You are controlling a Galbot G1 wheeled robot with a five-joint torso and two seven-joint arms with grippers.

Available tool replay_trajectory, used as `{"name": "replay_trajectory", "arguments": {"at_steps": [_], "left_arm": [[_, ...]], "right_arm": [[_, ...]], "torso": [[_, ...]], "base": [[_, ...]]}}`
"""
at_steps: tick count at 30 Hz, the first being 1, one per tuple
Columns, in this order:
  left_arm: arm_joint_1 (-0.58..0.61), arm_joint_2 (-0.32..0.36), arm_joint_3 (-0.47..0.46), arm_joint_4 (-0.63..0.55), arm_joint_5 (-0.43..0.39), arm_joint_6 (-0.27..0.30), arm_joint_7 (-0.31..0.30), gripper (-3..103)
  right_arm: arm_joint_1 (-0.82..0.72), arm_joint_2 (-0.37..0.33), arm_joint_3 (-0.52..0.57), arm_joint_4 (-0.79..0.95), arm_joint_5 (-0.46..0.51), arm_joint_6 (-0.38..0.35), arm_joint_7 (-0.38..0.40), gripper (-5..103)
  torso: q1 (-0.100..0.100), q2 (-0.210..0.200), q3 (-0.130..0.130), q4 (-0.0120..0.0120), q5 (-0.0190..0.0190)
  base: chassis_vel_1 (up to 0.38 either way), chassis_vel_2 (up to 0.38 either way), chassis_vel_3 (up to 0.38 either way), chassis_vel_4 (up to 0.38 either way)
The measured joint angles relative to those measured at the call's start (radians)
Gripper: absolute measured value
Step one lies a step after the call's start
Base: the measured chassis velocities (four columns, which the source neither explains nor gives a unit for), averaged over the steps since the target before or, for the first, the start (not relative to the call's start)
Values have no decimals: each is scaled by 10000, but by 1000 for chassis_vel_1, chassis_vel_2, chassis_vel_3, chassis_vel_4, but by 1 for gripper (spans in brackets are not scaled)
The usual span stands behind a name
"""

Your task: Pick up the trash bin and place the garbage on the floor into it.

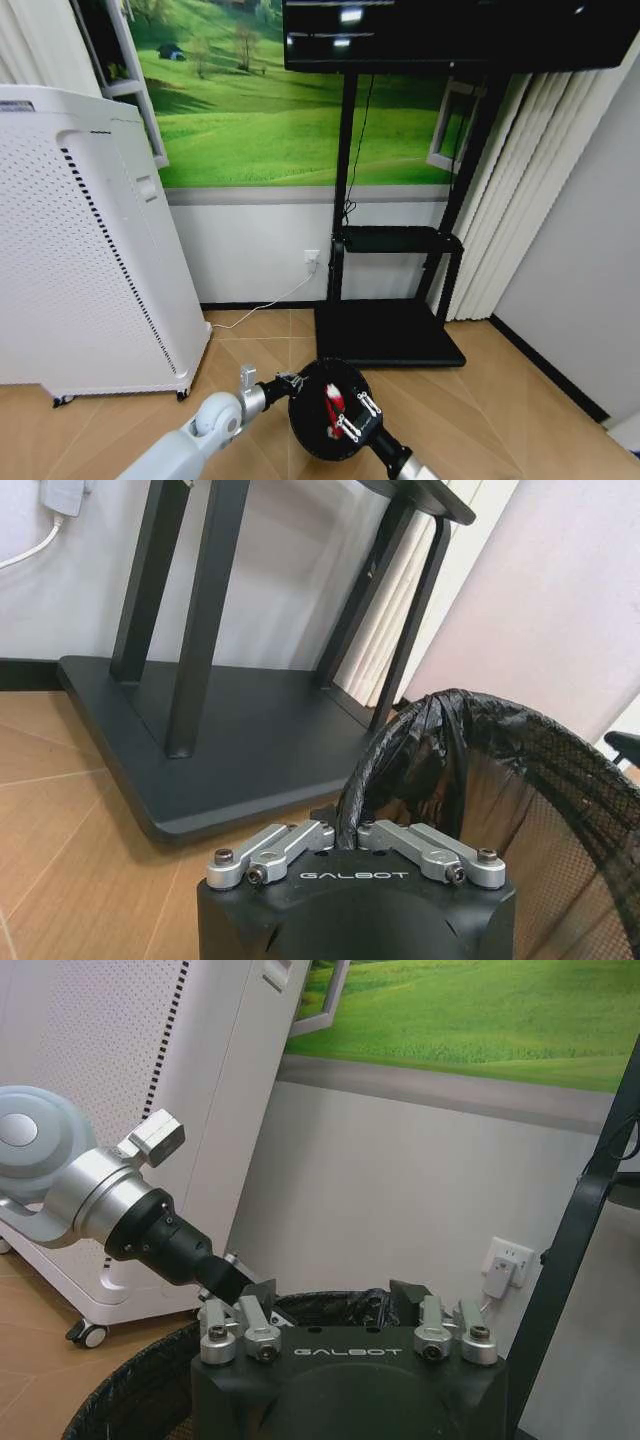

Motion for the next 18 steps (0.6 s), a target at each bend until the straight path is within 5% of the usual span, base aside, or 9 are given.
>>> {"name": "replay_trajectory", "arguments": {"at_steps": [3,9,10,18], "left_arm": [[-46,-30,4,116,7,-12,2,4],[-34,-82,-174,297,-21,-30,-188,4],[-39,-58,-247,305,-125,-31,-279,4],[-168,152,-660,317,-535,-42,-548,4]], "right_arm": [[-53,18,59,56,83,17,49,80],[-181,25,545,193,257,315,302,90],[-235,21,771,167,204,554,440,99],[-472,14,1540,-32,275,1198,633,100]], "torso": [[0,0,0,-1,0],[0,0,0,0,0],[0,0,0,0,-1],[0,1,0,0,-1]], "base": [[0,0,0,0],[0,0,0,0],[0,0,0,0],[0,0,0,0]]}}
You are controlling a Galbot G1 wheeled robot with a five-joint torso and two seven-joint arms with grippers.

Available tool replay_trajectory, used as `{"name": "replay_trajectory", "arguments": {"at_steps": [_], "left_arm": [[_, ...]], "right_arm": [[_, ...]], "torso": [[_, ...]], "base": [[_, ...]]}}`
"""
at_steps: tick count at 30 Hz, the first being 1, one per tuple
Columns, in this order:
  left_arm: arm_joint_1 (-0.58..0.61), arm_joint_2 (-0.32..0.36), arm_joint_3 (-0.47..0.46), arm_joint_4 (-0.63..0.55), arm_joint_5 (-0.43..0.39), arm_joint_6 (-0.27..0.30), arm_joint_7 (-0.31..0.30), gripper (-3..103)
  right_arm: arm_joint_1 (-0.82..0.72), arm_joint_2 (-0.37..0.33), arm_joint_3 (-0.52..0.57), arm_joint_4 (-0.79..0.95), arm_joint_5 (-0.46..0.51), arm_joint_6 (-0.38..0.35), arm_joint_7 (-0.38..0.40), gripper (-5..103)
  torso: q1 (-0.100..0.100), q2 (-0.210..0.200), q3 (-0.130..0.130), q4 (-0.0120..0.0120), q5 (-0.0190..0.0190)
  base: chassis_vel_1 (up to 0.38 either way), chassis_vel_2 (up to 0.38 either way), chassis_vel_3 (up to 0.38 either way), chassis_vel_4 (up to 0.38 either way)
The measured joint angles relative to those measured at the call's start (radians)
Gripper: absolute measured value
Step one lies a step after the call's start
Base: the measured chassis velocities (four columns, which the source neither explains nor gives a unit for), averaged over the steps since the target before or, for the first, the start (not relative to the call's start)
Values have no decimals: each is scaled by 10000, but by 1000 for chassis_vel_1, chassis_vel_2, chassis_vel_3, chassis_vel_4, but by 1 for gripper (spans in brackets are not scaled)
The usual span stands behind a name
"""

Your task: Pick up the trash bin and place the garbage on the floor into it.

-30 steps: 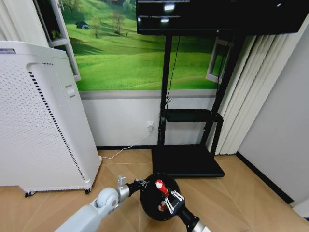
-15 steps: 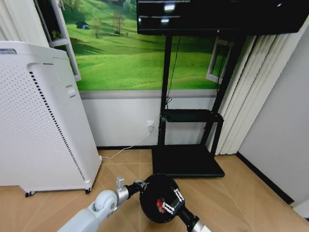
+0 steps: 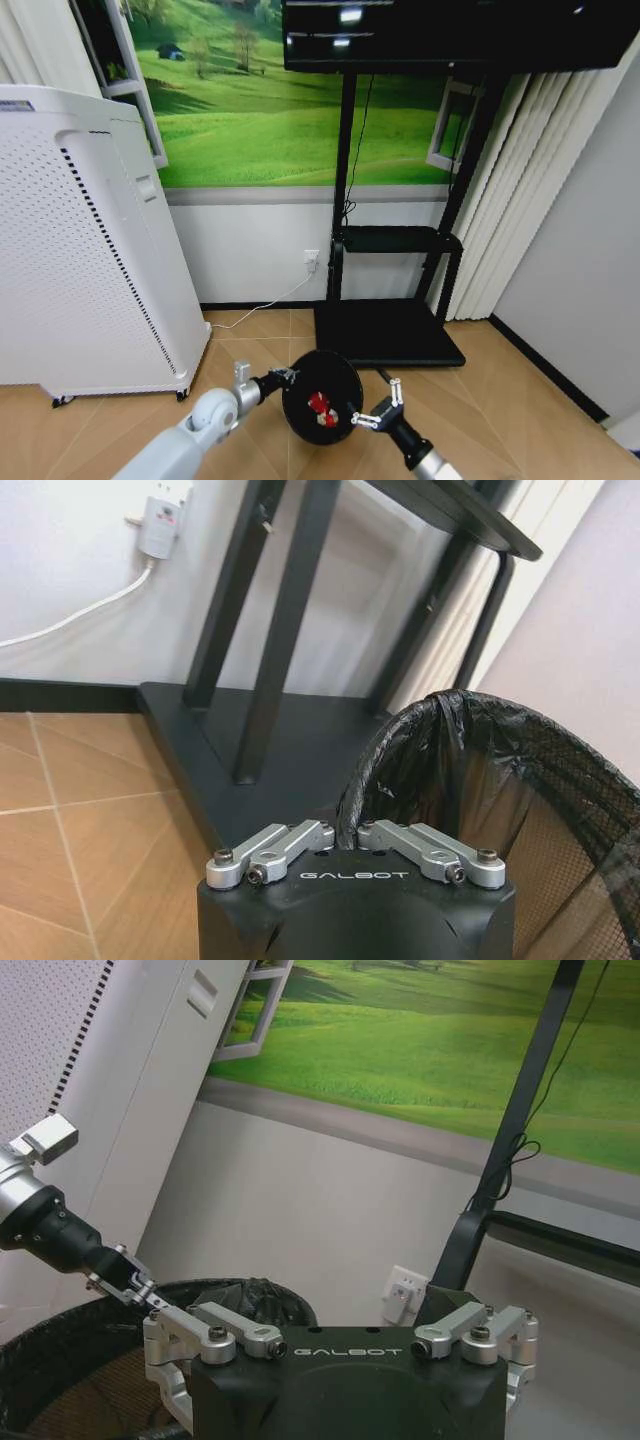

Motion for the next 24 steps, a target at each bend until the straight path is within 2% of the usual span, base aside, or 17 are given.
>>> {"name": "replay_trajectory", "arguments": {"at_steps": [6,14,18,19,24], "left_arm": [[101,54,-135,-76,-93,-4,-108,4],[238,29,-252,-116,-105,-24,-216,4],[282,-16,-271,-152,-115,-34,-260,4],[292,-23,-274,-160,-118,-37,-272,4],[319,-32,-315,-215,-129,-55,-313,4]], "right_arm": [[-76,183,212,-277,-3,748,46,100],[60,425,808,-1198,18,1848,246,100],[162,480,1131,-1479,220,1852,328,100],[143,484,1177,-1523,294,1795,370,100],[45,504,1286,-1539,389,1556,450,100]], "torso": [[0,-1,0,1,-1],[0,0,0,0,3],[1,-1,1,-4,1],[0,0,0,-4,10],[-1,0,0,-2,0]], "base": [[-75,-79,82,77],[-176,-178,186,197],[-172,-196,154,176],[-98,-115,115,69],[4,-12,27,18]]}}
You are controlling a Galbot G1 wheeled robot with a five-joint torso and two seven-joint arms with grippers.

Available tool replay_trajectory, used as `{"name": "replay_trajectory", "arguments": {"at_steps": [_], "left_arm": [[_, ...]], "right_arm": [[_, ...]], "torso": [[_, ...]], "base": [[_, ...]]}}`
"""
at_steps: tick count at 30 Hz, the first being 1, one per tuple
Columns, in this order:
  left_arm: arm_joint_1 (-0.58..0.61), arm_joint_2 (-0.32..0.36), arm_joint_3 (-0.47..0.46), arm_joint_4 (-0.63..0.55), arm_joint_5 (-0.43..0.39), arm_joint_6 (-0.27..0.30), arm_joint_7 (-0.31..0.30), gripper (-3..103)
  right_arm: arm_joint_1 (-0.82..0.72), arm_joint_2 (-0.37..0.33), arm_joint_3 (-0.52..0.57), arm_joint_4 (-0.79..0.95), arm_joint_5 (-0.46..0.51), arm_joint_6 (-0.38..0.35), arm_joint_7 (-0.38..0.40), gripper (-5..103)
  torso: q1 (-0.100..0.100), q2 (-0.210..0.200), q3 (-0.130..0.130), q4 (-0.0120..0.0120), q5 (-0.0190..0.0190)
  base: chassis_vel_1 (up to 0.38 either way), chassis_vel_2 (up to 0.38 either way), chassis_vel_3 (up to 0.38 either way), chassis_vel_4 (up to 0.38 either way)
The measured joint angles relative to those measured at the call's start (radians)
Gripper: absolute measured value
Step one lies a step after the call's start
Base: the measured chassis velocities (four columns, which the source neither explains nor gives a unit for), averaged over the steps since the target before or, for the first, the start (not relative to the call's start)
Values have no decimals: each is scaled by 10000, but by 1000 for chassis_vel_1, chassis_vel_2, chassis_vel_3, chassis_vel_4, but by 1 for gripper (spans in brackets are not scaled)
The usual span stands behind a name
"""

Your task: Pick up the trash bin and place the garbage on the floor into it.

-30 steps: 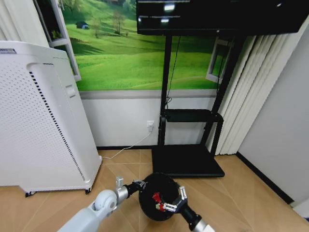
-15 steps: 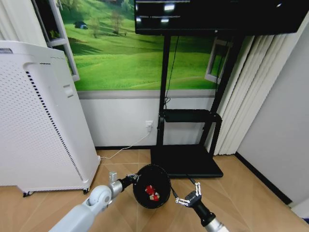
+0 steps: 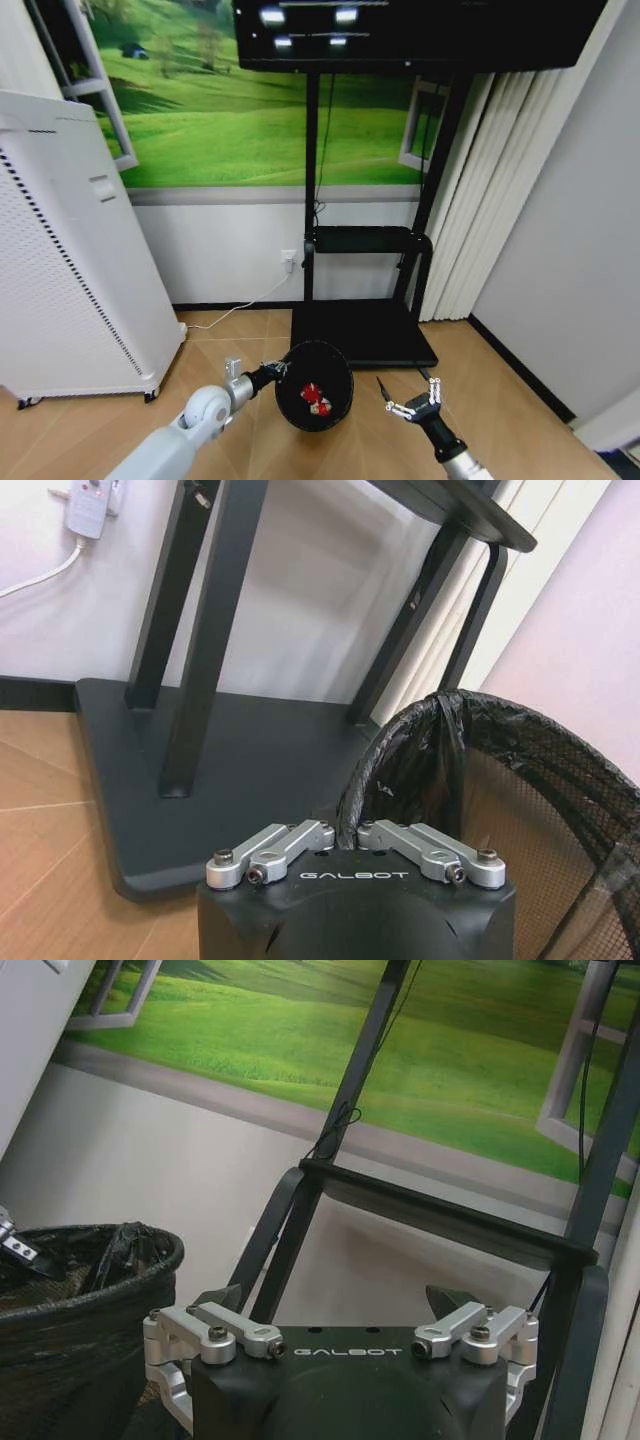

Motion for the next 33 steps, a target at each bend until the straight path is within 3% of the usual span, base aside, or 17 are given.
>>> {"name": "replay_trajectory", "arguments": {"at_steps": [10,20,23,24,26,29,33], "left_arm": [[281,0,-305,-100,44,-3,-19,4],[419,69,-478,-165,67,-3,-17,4],[417,64,-477,-163,66,-2,-15,4],[408,45,-480,-160,67,-2,-15,4],[406,37,-486,-158,67,-2,-15,4],[420,-8,-600,-149,92,-27,-22,4],[492,-24,-769,-142,157,-96,-25,4]], "right_arm": [[9,7,77,-38,24,22,119,100],[-59,153,-36,-140,-54,287,204,100],[-178,214,46,-139,-431,-76,404,100],[-321,220,142,-118,-788,-710,580,100],[-365,218,143,-129,-909,-951,685,100],[-527,134,-153,-481,-975,-2454,1321,100],[-468,72,-326,-913,-894,-3000,1315,100]], "torso": [[1,-1,1,2,1],[-1,0,-3,1,2],[-2,1,-3,-2,6],[-2,2,-3,-1,0],[-2,2,-2,-1,0],[0,1,2,2,0],[2,1,2,3,-1]], "base": [[9,-5,-11,19],[-45,-261,47,264],[-6,-214,3,196],[11,-80,-1,27],[0,0,0,0],[2,89,12,-80],[12,99,25,-71]]}}
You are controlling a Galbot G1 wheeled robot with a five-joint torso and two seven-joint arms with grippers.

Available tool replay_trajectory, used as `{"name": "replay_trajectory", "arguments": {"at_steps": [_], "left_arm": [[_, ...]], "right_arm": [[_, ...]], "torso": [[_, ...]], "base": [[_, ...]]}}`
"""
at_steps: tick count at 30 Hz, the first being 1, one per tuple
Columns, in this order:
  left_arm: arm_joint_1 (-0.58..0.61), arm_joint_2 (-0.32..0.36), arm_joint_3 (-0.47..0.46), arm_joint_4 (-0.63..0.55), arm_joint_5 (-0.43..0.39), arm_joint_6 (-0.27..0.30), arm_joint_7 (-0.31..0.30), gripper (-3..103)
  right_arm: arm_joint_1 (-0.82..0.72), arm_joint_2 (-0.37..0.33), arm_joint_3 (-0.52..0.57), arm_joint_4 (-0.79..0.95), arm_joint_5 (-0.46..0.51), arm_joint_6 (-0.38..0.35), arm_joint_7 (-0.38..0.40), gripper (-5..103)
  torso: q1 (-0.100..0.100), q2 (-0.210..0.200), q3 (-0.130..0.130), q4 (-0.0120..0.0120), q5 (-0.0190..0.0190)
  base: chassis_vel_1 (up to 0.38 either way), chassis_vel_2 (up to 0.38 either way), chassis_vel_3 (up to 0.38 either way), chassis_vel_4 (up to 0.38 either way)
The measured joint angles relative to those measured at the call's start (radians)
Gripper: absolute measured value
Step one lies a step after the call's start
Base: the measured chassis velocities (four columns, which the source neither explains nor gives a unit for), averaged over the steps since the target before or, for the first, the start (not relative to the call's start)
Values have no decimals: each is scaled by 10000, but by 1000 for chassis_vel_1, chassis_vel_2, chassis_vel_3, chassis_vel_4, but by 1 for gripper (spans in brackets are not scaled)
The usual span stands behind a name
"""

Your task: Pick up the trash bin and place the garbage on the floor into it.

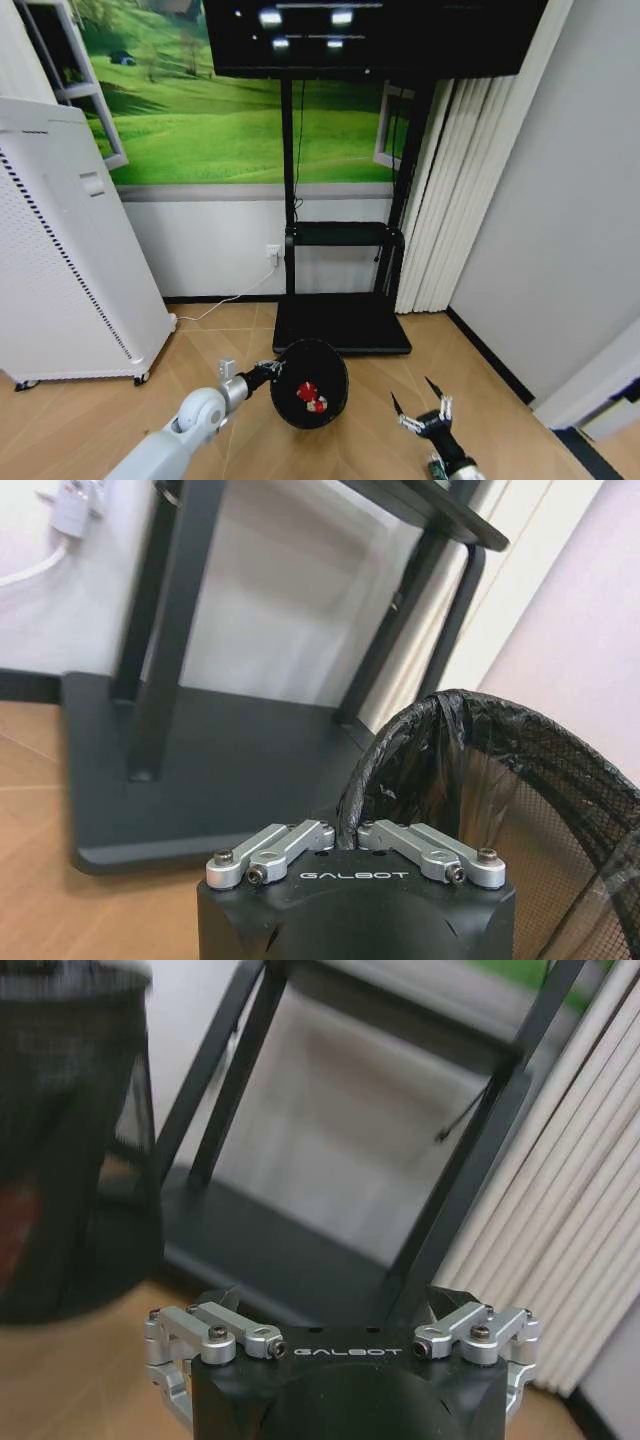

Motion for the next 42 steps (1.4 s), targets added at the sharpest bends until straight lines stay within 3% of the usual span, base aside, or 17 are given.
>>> {"name": "replay_trajectory", "arguments": {"at_steps": [4,16,31,37,39,42], "left_arm": [[266,3,-413,-58,175,-74,117,4],[612,-222,-1207,-25,509,-252,409,4],[1193,-438,-1961,-175,794,-423,822,4],[1209,-439,-1984,-179,840,-452,846,4],[1209,-450,-1985,-183,853,-474,841,4],[1226,-453,-1993,-194,865,-479,838,4]], "right_arm": [[98,-215,-40,-828,23,-522,5,100],[-295,-297,205,-2349,228,-769,88,100],[964,-528,-232,-5039,-169,-1072,-500,103],[1206,-633,-317,-5313,-161,-1328,-836,85],[1221,-666,-329,-5362,-163,-1348,-976,74],[1224,-691,-346,-5417,-182,-1368,-1036,68]], "torso": [[-1,0,-1,0,1],[-1,0,-2,-3,3],[-1,-2,-2,-1,3],[-1,-2,-2,-1,2],[-1,-2,-2,-1,3],[-1,-2,-2,-1,2]], "base": [[0,0,0,0],[0,0,0,0],[0,0,0,0],[0,0,0,0],[0,0,0,0],[0,0,0,0]]}}
